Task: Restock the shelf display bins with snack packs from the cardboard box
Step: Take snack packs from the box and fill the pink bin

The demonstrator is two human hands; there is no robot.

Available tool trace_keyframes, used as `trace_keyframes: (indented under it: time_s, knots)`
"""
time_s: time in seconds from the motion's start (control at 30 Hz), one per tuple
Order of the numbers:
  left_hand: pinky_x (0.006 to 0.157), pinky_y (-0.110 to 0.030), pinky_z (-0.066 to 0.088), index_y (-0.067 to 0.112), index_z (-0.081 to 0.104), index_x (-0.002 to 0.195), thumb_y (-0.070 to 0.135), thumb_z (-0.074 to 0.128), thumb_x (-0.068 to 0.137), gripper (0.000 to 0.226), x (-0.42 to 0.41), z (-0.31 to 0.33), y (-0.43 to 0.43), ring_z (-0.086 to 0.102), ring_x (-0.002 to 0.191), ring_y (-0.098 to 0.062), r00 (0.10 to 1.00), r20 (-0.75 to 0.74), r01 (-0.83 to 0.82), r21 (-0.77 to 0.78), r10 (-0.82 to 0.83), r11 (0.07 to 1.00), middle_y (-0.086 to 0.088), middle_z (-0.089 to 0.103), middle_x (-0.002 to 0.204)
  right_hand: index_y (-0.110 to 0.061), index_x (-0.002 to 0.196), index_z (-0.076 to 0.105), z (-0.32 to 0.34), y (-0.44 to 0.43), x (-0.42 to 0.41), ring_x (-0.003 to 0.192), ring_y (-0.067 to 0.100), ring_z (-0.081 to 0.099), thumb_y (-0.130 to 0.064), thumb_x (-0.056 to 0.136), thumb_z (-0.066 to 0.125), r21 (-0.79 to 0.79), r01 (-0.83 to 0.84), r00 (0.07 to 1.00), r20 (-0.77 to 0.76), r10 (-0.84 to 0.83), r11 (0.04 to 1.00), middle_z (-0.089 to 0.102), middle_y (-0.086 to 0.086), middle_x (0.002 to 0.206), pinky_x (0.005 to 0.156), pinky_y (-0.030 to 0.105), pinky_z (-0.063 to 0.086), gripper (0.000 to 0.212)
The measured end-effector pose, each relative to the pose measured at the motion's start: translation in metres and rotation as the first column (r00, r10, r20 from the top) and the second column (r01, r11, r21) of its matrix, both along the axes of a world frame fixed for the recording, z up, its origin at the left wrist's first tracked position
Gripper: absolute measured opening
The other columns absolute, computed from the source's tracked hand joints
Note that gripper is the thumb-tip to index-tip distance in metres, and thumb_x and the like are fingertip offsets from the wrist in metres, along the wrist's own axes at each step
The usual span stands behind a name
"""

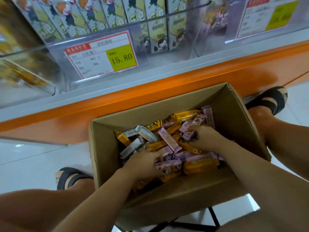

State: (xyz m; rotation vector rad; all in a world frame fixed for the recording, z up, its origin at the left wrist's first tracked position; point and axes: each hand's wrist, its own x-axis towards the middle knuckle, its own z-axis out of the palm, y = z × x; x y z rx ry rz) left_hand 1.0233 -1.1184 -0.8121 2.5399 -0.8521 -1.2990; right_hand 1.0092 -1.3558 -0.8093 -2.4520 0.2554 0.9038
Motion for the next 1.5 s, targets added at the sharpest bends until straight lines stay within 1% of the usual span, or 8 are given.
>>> trace_keyframes:
  time_s: [0.13,0.3,0.5,0.67,0.87,1.0,1.17,1.5]
  knots:
    - [0.088,-0.035,0.047,0.030,0.052,0.129,0.047,0.063,0.083,0.050,-0.005,0.000,0.003,0.050,0.111,-0.019,0.998,-0.011,0.057,0.036,-0.057,0.998,0.001,0.047,0.124,-0.017,0.147,0.033,-0.001,0.006,-0.002,0.118,0.030,0.051,-0.023,0.087,0.065,0.006,-0.029,0.995,-0.099,0.029,1.000,0.049,0.014,0.138,0.083,0.030,0.044,0.068]
    - [0.077,-0.032,0.047,0.028,0.058,0.084,0.035,0.065,0.081,0.011,0.005,0.010,0.015,0.055,0.096,-0.022,0.976,-0.041,-0.215,-0.102,0.212,0.971,-0.001,0.055,0.099,-0.022,0.128,0.054,0.005,0.017,-0.004,0.106,0.028,0.058,-0.028,0.086,0.062,-0.113,0.080,0.982,0.177,-0.059,0.990,0.056,0.007,0.124,0.082,0.038,0.052,0.042]
    - [0.073,-0.036,0.048,0.016,0.062,0.106,0.030,0.063,0.089,0.022,0.006,0.025,0.010,0.061,0.088,-0.022,0.714,-0.123,-0.695,-0.240,0.689,0.678,-0.003,0.064,0.104,-0.010,0.135,0.048,-0.001,0.005,0.007,0.131,0.030,0.035,-0.010,0.090,0.056,-0.068,0.215,0.969,0.136,-0.204,0.974,0.049,0.012,0.135,0.098,0.031,0.036,0.045]
    - [0.071,-0.026,0.048,0.025,0.053,0.105,0.031,0.061,0.092,0.017,0.000,0.010,-0.014,0.056,0.081,-0.008,0.582,-0.171,-0.805,-0.261,0.795,0.533,0.010,0.054,0.089,-0.018,0.137,0.048,-0.002,0.007,0.009,0.121,0.026,0.051,0.009,0.087,0.047,-0.055,0.072,0.990,0.123,-0.065,0.996,0.048,0.010,0.137,0.095,0.037,0.048,0.057]
    - [0.062,-0.013,0.035,0.023,0.046,0.129,0.033,0.059,0.093,0.040,-0.007,-0.006,-0.031,0.044,0.085,0.000,0.655,-0.123,-0.746,-0.267,0.746,0.611,0.008,0.053,0.110,-0.027,0.143,0.037,-0.008,0.000,0.031,0.137,0.025,0.026,-0.007,0.088,0.055,-0.320,-0.380,0.910,0.036,0.412,0.868,0.033,-0.004,0.149,0.102,0.042,0.042,0.061]
    - [0.072,-0.014,0.036,0.025,0.044,0.135,0.026,0.062,0.091,0.048,-0.008,-0.013,-0.024,0.045,0.098,-0.001,0.668,-0.119,-0.735,-0.259,0.734,0.627,0.006,0.054,0.125,-0.021,0.145,0.031,-0.012,-0.001,0.040,0.132,0.027,0.037,-0.010,0.089,0.059,-0.341,-0.493,0.856,-0.027,0.516,0.801,0.033,0.001,0.149,0.099,0.041,0.044,0.063]
    - [0.082,-0.021,0.043,0.025,0.043,0.137,0.023,0.059,0.093,0.047,-0.006,-0.017,-0.021,0.051,0.104,-0.005,0.665,-0.133,-0.740,-0.252,0.735,0.624,0.005,0.053,0.132,-0.016,0.123,0.053,-0.016,0.000,0.041,0.105,0.028,0.055,-0.025,0.090,0.061,-0.405,-0.501,0.846,-0.044,0.531,0.765,0.043,0.007,0.131,0.083,0.042,0.052,0.035]
    - [0.080,-0.022,0.050,0.028,0.051,0.128,0.017,0.053,0.096,0.034,-0.002,-0.006,-0.012,0.054,0.096,0.002,0.663,-0.210,-0.746,-0.267,0.719,0.610,0.015,0.056,0.116,-0.023,0.145,0.029,-0.012,-0.006,0.034,0.127,0.032,0.041,-0.019,0.093,0.054,-0.419,-0.593,0.800,-0.211,0.562,0.687,0.037,0.008,0.142,0.090,0.042,0.046,0.058]
